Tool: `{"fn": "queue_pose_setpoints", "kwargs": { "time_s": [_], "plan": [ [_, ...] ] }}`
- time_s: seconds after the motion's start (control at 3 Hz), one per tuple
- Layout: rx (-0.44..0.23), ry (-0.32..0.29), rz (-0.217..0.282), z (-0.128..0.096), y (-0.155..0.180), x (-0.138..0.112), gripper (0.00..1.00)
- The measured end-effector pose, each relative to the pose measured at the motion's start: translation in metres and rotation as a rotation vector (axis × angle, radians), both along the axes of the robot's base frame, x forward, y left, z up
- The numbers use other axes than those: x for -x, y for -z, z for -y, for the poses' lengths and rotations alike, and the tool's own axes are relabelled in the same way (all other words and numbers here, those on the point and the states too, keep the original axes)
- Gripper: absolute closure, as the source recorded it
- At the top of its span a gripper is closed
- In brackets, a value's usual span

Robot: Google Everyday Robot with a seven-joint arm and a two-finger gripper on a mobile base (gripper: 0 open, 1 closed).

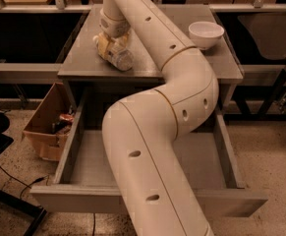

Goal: Place blue plastic bottle into top drawer

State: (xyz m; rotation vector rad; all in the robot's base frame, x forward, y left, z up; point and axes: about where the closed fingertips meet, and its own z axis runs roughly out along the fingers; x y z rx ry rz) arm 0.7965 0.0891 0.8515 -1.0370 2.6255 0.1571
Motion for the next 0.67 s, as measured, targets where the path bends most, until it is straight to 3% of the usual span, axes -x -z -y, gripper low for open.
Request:
{"fn": "queue_pose_setpoints", "kwargs": {
  "time_s": [0.33,0.67],
  "plan": [
    [-0.007,0.0,0.01,-0.004,0.003,-0.004,0.93],
    [-0.022,-0.043,0.038,0.016,-0.028,0.008,1.0]
  ]
}}
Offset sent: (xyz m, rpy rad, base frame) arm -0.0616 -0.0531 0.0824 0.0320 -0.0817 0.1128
